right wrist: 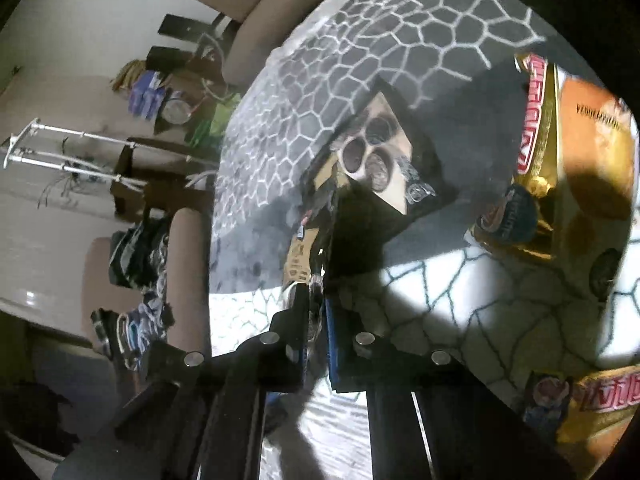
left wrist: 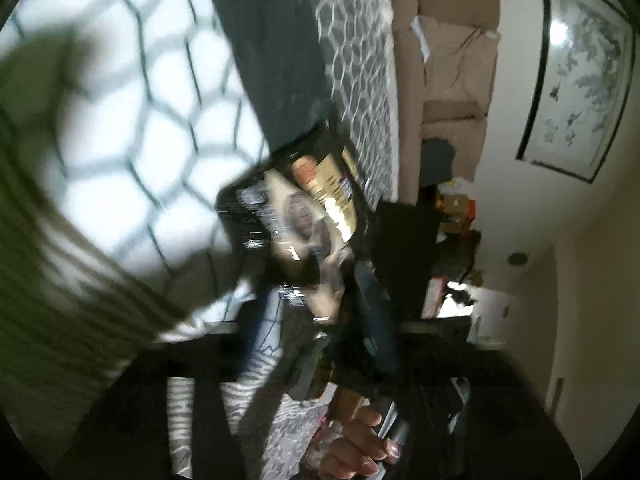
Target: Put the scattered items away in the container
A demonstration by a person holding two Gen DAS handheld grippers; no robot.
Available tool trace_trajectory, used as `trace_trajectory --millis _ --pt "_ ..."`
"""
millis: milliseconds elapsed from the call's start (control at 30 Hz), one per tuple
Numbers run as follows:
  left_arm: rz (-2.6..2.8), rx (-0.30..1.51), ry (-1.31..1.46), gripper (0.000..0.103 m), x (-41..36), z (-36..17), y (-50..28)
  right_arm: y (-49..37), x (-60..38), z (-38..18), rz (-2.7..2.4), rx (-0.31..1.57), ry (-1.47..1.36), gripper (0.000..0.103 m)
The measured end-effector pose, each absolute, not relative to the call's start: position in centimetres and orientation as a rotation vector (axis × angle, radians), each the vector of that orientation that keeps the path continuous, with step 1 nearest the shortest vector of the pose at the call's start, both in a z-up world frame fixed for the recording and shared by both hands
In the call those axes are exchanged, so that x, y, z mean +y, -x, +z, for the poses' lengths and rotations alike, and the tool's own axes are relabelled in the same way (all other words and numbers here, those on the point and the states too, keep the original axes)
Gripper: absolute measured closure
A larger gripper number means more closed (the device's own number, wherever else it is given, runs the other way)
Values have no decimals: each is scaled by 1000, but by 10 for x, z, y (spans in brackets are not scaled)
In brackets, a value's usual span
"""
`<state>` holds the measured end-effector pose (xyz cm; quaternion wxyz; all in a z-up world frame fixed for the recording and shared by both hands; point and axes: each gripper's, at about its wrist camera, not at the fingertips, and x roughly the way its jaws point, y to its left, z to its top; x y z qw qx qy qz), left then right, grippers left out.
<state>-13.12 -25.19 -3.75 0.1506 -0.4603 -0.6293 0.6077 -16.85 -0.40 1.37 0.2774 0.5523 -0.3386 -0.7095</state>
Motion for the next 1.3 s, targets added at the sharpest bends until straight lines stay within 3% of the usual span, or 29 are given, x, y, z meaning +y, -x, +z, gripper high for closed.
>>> trace_trajectory --millis 33,333,400,567,733,800,833,867,900,1067,1300 --pt "1734 -1814 1313 30 -256 -40 130 167 -2 15 -1882 -930 -1490 97" --pt "1718 -1832 1276 34 -255 -49 136 174 -2 2 -1845 -998 -1559 94" --pt "1698 -1850 1275 40 -256 -53 135 177 -7 -5 -1817 -1026 -1573 94" --pt "1638 -1898 1329 78 -247 -72 135 185 -25 -17 -1785 -1044 -1583 90" --pt "1628 -1861 1351 81 -240 -71 140 192 -37 -29 -1733 -1072 -1592 87" --pt "1657 -1850 1350 75 -243 -64 139 192 -39 -26 -1753 -1048 -1580 93" --pt "1678 -1847 1347 58 -247 -60 138 192 -39 -22 -1758 -1035 -1569 93" --pt "1696 -1846 1346 35 -252 -55 136 192 -39 -19 -1761 -1030 -1562 94" --pt "1715 -1857 1332 28 -258 -52 134 191 -38 -16 -1759 -1026 -1554 95" --pt "1716 -1906 1217 22 -287 -47 126 184 -23 7 -1721 -1047 -1495 95" --pt "1527 -1885 1157 22 -269 -56 136 161 -15 27 -1558 -1094 -1457 95"
